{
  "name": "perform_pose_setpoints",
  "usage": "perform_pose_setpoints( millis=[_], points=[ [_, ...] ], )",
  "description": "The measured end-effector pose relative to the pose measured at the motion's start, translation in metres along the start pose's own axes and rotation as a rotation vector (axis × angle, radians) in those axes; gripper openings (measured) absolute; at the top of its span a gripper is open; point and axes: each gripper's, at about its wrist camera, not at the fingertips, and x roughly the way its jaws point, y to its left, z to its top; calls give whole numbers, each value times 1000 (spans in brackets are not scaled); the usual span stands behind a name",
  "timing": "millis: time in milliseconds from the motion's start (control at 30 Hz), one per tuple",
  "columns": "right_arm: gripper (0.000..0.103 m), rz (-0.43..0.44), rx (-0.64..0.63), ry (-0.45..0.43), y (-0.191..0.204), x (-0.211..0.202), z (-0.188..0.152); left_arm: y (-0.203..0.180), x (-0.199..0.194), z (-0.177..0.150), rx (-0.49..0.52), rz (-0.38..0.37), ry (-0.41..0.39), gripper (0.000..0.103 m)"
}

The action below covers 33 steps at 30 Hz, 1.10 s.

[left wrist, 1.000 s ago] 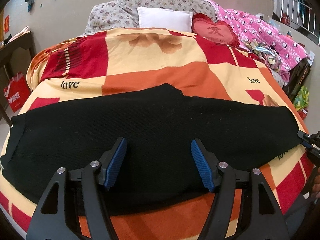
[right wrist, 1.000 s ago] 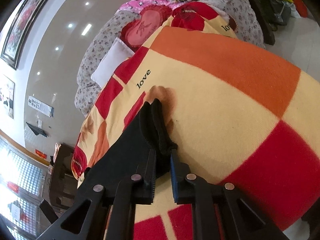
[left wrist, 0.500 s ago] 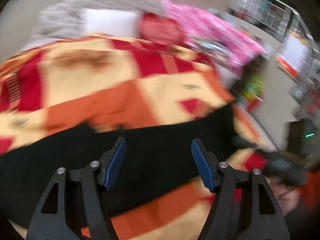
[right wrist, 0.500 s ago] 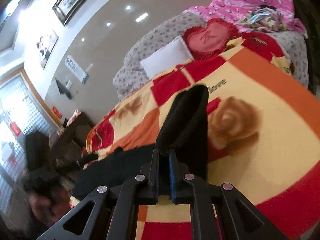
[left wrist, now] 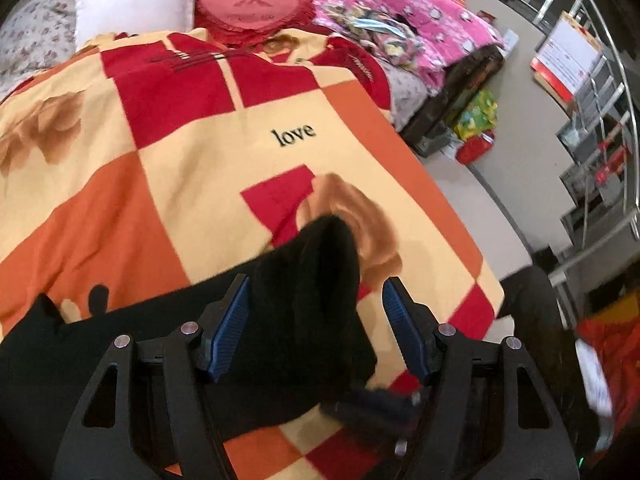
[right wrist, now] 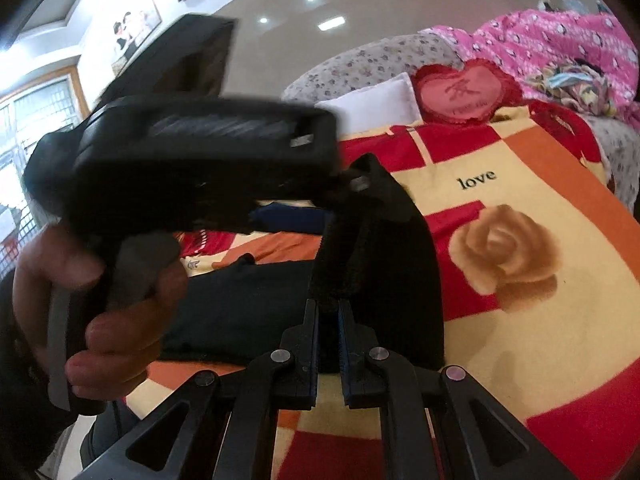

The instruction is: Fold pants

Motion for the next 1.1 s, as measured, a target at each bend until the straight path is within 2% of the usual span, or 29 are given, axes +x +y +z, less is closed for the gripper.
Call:
perform_pose_setpoints(
  millis=[67, 100, 133, 167, 233, 433, 533, 700, 867, 1100],
  points=[
    [8, -5, -27, -9, 6, -1, 0, 4, 1, 4, -44, 2, -8, 66],
    [8, -4, -37, -11, 8, -1, 0, 7, 1, 5, -62, -4, -5, 61],
    [8, -12, -53, -12, 11, 0, 0, 10, 2, 4, -82, -15, 3, 41],
    [8, -24, -65, -13, 15, -1, -1, 12, 2, 5, -90, -19, 12, 26],
    [8, -54, -91, -13, 20, -1, -1, 20, -2, 2, -116, -20, 4, 13],
    [8, -106, -154, -1, 46, 3, -3, 42, -15, -9, -143, -52, -30, 11],
    [8, -63, -133, 5, 57, 7, -1, 58, -27, -12, -122, -74, -38, 11],
    [8, 42, -79, 18, 74, 24, 5, 93, -49, -22, -108, -51, -62, 11],
    [8, 121, -77, 43, 106, 50, 5, 130, -71, -38, -146, -41, -88, 11],
    [8, 164, -107, 95, 131, 78, 4, 169, -81, -58, -209, -17, -96, 11]
  ],
)
